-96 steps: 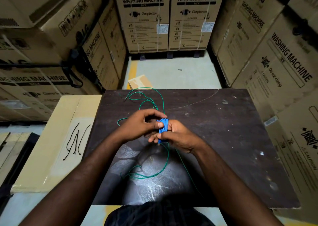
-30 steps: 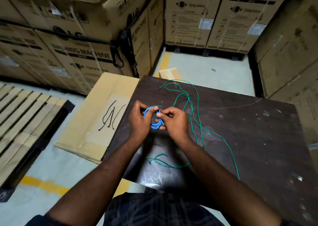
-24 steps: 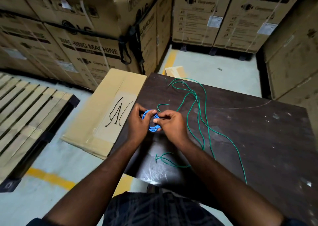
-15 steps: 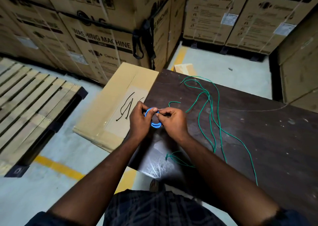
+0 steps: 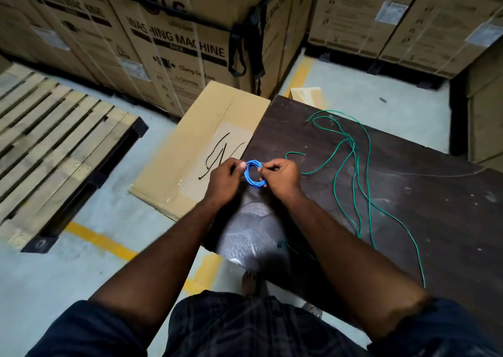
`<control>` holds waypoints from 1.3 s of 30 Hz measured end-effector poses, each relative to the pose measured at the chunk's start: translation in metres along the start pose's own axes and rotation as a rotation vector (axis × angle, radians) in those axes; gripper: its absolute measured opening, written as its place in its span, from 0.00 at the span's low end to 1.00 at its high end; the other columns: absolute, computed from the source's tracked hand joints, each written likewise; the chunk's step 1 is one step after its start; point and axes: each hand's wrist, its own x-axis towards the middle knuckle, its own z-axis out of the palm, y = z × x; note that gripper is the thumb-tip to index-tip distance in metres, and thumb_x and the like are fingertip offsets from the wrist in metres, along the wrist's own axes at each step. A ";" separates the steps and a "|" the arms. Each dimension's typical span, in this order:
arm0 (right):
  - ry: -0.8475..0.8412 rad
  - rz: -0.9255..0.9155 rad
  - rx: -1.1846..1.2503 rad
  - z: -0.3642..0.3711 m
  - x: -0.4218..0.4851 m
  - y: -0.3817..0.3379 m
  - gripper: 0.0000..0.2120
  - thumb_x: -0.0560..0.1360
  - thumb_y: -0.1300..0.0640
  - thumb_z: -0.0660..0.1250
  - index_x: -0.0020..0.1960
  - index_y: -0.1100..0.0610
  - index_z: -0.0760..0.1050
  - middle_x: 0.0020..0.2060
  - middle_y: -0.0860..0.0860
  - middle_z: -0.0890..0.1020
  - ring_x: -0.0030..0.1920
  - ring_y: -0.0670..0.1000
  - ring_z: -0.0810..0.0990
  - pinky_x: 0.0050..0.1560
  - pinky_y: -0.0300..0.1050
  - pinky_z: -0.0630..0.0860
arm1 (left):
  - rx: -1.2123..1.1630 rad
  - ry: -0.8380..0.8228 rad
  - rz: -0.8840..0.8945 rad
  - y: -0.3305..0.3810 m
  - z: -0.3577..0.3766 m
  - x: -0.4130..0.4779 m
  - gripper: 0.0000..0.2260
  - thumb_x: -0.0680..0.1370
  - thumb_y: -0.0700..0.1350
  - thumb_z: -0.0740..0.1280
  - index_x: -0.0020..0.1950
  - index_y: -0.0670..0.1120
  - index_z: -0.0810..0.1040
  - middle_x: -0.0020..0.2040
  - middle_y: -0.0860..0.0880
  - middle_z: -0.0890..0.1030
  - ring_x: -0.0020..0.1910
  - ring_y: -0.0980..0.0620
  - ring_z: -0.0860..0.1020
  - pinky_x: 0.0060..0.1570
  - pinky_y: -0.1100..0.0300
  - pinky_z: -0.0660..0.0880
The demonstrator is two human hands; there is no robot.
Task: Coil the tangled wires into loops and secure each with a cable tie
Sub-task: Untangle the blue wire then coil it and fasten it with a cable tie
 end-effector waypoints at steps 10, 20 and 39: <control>0.011 0.057 -0.012 0.015 0.016 0.021 0.03 0.67 0.68 0.74 0.41 0.65 0.81 0.35 0.56 0.83 0.26 0.37 0.75 0.31 0.31 0.73 | 0.231 0.070 -0.226 -0.068 -0.025 0.025 0.06 0.73 0.38 0.65 0.42 0.45 0.81 0.44 0.48 0.85 0.48 0.49 0.81 0.40 0.69 0.62; -0.055 0.050 -0.108 0.033 0.005 0.030 0.02 0.67 0.65 0.74 0.40 0.61 0.82 0.34 0.52 0.83 0.26 0.35 0.74 0.32 0.29 0.72 | 0.143 0.252 -0.327 -0.075 -0.015 0.044 0.05 0.71 0.38 0.68 0.46 0.44 0.76 0.42 0.47 0.81 0.42 0.49 0.77 0.40 0.65 0.64; -0.038 0.081 -0.068 0.028 0.011 0.027 0.03 0.67 0.64 0.74 0.39 0.58 0.82 0.33 0.52 0.84 0.31 0.46 0.79 0.34 0.36 0.75 | 0.168 0.179 -0.129 -0.029 -0.006 0.041 0.07 0.74 0.39 0.63 0.41 0.51 0.75 0.40 0.52 0.82 0.42 0.52 0.79 0.42 0.65 0.69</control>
